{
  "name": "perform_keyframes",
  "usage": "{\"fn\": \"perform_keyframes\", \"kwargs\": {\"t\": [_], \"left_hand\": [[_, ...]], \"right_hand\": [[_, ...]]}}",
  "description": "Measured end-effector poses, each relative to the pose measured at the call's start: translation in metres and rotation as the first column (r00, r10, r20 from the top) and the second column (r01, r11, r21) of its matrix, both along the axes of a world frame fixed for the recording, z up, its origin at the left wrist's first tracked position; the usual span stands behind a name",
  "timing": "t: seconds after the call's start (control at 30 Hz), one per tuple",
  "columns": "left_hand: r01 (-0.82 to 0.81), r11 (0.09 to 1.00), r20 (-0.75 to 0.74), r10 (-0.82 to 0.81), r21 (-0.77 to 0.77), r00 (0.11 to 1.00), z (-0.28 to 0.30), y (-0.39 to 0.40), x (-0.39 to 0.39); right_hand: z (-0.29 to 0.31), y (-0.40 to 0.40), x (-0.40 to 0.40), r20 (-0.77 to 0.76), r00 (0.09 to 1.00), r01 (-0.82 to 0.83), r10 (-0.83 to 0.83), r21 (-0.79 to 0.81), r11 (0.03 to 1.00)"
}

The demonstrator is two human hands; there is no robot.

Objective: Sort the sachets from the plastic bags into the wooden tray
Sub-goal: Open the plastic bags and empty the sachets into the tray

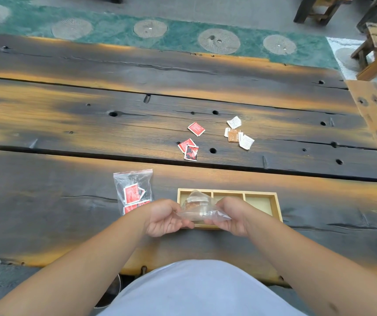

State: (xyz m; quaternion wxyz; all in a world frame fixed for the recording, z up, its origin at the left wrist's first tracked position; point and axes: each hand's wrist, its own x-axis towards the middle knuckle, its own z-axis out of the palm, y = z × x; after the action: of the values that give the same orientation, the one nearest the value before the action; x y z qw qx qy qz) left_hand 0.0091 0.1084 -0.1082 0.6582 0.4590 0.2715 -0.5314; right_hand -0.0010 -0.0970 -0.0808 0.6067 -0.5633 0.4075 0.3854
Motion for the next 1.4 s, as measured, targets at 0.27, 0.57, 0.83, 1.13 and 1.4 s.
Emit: {"fn": "perform_keyframes", "kwargs": {"t": [0.27, 0.57, 0.83, 1.13, 1.4], "left_hand": [[-0.004, 1.0, 0.037, 0.004, 0.01, 0.999, 0.002, 0.006, -0.004], [0.006, 0.999, 0.131, -0.011, 0.032, 0.991, 0.007, 0.005, -0.01], [-0.007, 0.995, 0.183, -0.011, 0.097, 0.983, 0.009, -0.002, -0.019], [-0.054, 0.995, 0.188, 0.037, 0.083, 0.981, 0.021, -0.002, -0.031], [-0.038, 0.992, 0.224, 0.011, 0.116, 0.974, 0.027, -0.004, -0.048]], "right_hand": [[0.004, 0.0, -0.004, 0.037, 0.999, -0.035, 0.037, -0.033, 0.999], [0.02, 0.003, -0.007, 0.114, 0.987, -0.108, 0.117, -0.08, 0.991], [0.01, 0.001, -0.015, 0.137, 0.985, -0.088, 0.101, -0.097, 0.991], [0.013, -0.007, -0.021, 0.19, 0.974, -0.108, 0.124, -0.092, 0.99], [0.016, -0.01, -0.037, 0.22, 0.967, -0.113, 0.127, -0.073, 0.991]]}}
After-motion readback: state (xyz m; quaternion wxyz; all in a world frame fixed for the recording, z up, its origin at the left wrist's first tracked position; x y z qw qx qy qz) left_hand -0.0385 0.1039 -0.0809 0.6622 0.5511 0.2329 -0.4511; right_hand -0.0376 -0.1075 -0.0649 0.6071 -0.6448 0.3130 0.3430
